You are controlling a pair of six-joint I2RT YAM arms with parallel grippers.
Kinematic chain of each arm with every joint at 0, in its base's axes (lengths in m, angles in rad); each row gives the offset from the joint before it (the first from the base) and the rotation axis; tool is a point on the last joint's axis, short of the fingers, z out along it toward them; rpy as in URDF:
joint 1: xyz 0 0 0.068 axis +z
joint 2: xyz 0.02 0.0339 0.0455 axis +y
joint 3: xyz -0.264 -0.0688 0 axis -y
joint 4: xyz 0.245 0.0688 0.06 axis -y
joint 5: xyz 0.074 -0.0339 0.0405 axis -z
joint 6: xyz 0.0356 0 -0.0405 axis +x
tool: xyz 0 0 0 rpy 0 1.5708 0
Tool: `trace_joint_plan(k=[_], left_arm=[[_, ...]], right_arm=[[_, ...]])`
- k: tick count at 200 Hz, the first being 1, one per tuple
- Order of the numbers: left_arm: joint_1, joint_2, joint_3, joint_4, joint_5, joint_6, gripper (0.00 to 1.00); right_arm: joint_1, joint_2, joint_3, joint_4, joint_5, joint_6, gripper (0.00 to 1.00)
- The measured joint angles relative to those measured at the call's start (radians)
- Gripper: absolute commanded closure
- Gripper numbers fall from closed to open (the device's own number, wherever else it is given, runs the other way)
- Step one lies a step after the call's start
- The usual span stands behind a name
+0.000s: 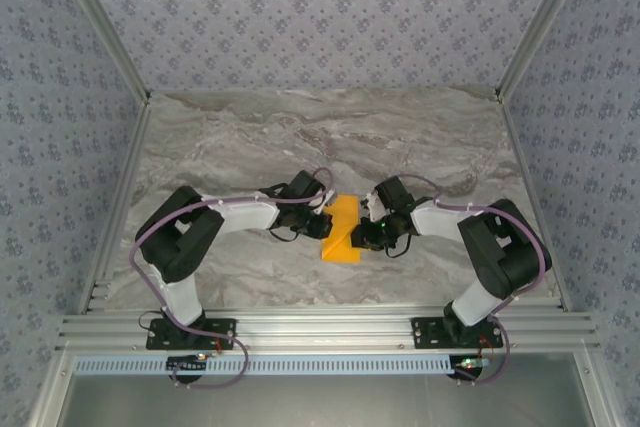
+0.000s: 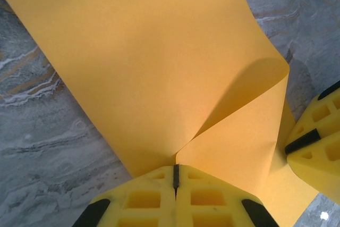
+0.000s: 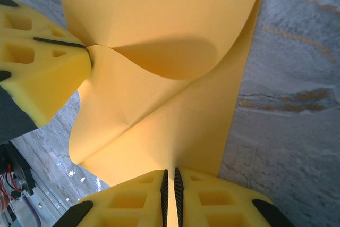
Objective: Fold a paper plane with a square sheet of paper (fold left side to right side)
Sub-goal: Fold the triangle a second time at the center of the table.
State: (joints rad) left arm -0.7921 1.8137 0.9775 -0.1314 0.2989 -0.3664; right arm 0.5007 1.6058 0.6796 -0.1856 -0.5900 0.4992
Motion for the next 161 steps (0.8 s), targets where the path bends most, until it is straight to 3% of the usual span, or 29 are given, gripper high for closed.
trace_joint_plan(k=[87,161], left_arm=[[-0.002,0.008,0.011,0.0,0.0,0.0,0.97],[-0.003,0.012,0.017,-0.004,0.0,0.0,0.97]], right_arm=[[-0.031,-0.062,0.019,0.069,-0.042,0.043,0.85],[-0.001,0.067,0.112,0.144,-0.053,0.071,0.86]])
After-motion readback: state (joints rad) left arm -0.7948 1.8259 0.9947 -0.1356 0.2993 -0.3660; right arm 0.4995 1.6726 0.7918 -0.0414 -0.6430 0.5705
